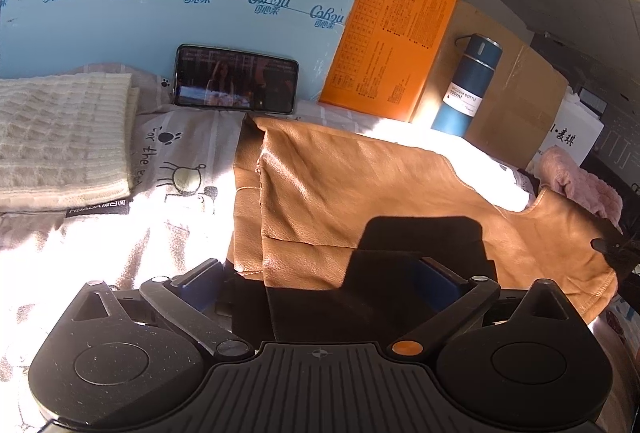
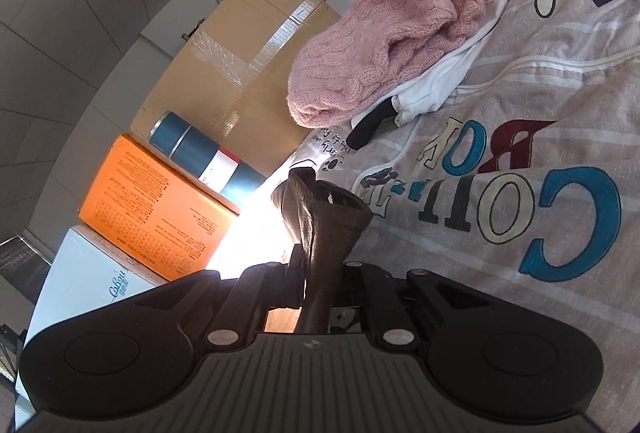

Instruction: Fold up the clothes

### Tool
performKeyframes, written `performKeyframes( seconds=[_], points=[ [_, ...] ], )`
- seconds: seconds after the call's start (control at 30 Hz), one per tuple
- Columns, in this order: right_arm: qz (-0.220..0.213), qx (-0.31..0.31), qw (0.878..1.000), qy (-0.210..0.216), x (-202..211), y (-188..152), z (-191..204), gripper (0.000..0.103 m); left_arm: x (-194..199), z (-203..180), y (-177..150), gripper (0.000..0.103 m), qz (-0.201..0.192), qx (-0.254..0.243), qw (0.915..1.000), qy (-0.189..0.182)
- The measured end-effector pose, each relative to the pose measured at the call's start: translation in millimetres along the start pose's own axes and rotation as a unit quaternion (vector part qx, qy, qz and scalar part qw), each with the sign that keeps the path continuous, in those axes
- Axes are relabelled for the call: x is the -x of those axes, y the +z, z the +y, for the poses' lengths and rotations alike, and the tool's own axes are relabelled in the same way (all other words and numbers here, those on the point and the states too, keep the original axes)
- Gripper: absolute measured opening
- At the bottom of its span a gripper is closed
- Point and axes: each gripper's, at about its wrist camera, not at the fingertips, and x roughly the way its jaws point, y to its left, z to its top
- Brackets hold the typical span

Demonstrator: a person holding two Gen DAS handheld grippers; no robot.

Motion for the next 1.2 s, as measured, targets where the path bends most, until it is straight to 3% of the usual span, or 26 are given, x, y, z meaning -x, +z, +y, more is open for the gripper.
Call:
performKeyframes(
  seconds=[0.23, 0.37, 0.57, 0.7, 0.8, 0.93, 1.07, 1.2],
  points=[
    [0.016, 0.017, 0.992, 0.125, 5, 6, 29, 0.008, -1, -6, -2, 0.103, 0.007, -0.013, 0.9993, -0.034],
    [0.050, 0.026, 0.978, 0.200, -2, 2, 54, 0.008, -1, -9, -3, 0.103, 0.011, -0.020, 0.9983, -0.054],
    [0.119, 0.075, 0.952, 0.270, -23, -29, 112, 0.008, 0, -9, -4, 0.103, 0.011, -0.020, 0.9980, -0.059],
    [0.174, 0.138, 0.932, 0.286, -37, -65, 144, 0.008, 1, -9, -4, 0.103, 0.009, -0.017, 0.9983, -0.055],
    [0.210, 0.180, 0.924, 0.263, -46, -89, 150, 0.008, 6, -6, -3, 0.103, 0.001, -0.016, 0.9994, -0.031],
    [0.251, 0.217, 0.912, 0.242, -56, -110, 150, 0.008, 23, 4, 4, 0.103, -0.060, -0.006, 0.9978, 0.028],
    [0.274, 0.242, 0.896, 0.251, -55, -122, 149, 0.030, 36, 16, 9, 0.103, -0.105, 0.026, 0.9936, 0.033],
    [0.285, 0.257, 0.884, 0.267, -51, -129, 145, 0.047, 34, 14, 12, 0.103, -0.105, 0.025, 0.9941, 0.014]
  ],
)
